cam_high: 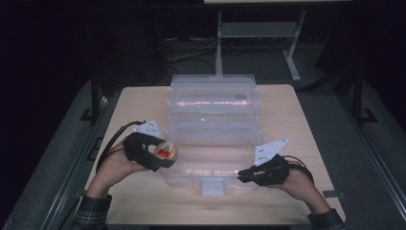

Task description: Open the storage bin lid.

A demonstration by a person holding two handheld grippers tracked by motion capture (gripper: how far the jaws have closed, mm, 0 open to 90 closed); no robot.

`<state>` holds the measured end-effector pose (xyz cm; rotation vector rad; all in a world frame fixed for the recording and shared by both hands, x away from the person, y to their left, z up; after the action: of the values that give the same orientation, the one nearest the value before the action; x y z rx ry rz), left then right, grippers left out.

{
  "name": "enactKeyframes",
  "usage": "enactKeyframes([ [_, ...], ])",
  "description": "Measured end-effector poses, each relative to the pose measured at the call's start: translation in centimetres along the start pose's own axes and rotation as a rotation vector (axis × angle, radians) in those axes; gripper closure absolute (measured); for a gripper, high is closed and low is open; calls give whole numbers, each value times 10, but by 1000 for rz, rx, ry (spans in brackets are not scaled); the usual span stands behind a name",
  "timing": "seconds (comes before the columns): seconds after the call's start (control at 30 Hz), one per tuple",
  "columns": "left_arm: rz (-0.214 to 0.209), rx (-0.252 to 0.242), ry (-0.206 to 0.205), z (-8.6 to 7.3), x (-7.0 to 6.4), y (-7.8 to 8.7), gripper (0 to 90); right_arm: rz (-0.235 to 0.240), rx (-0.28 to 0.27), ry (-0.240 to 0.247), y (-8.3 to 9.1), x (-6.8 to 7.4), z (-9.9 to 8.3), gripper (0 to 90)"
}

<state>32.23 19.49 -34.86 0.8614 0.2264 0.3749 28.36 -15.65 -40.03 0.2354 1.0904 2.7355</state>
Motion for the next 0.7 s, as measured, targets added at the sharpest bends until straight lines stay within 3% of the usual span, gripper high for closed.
enactKeyframes([
  [0.7, -23, 49, -25, -3, -2, -27, 199, 2, 2, -2, 0, 0, 0, 807],
])
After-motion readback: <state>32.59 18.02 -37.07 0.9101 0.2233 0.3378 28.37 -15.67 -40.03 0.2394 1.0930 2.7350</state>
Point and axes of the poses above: each handheld gripper's, and its own axes: y roughly backward along the jaws, z roughly out of its top, x roughly to its left, the point moved 2 cm from there along -y, roughly forward along the jaws, and after that the axes turned 1 degree about -y, right-handed, at the moved point
